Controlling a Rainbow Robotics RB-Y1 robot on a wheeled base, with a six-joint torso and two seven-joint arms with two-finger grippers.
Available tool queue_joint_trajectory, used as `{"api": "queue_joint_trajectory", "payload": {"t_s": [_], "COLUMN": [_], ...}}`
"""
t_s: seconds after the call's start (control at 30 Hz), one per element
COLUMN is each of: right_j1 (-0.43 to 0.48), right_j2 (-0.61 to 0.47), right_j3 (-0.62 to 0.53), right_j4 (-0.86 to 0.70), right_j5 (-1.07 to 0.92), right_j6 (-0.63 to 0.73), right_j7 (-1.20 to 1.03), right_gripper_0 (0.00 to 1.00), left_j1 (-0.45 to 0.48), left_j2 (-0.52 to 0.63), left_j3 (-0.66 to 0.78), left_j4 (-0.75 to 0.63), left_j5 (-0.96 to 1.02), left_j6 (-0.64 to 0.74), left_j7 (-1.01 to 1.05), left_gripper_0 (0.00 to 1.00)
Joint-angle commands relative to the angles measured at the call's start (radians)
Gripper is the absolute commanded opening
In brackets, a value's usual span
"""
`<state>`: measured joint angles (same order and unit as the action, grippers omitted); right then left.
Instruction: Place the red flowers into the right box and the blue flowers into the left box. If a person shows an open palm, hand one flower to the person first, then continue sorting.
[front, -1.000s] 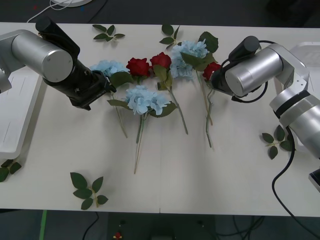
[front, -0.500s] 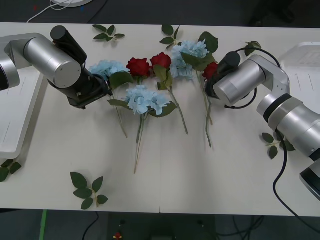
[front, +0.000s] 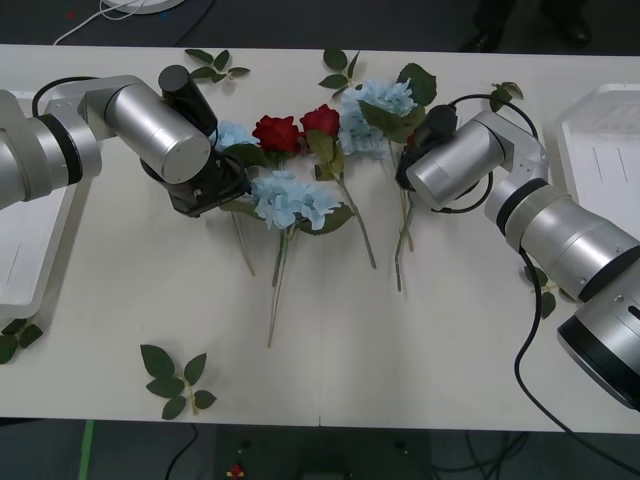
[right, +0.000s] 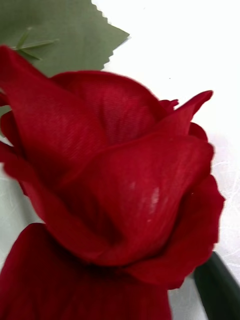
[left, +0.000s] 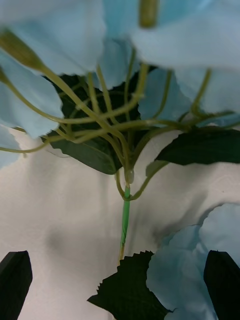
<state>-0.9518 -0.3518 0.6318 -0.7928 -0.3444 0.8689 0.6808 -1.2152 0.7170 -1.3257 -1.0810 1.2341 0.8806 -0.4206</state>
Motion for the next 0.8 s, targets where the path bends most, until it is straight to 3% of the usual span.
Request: {"api": "queue_joint_trajectory", "payload": {"t_s": [0.03, 0.8], "right_j1": [-0.041, -0.039], "right_j2": [0.022, -0.026], "right_j3": [0.014, 0.014], "right_j4": [-0.005, -0.042], "right_j5": [0.008, -0.028], "right_j6": [-0.01, -0.053], "right_j7": [-0.017, 0.026], "right_gripper_0": [0.0, 0.0], "left_j1": [-0.06, -0.033], "left_j2": [-0.022, -0.065], "left_j3": [-0.049, -0.107], "left_j4": [0.004, 0.024], "left_j5": [-0.036, -0.125], "left_j6": [0.003, -0.015], "left_j7": [-0.017, -0.021], "left_gripper_0": [1.0, 1.0]}}
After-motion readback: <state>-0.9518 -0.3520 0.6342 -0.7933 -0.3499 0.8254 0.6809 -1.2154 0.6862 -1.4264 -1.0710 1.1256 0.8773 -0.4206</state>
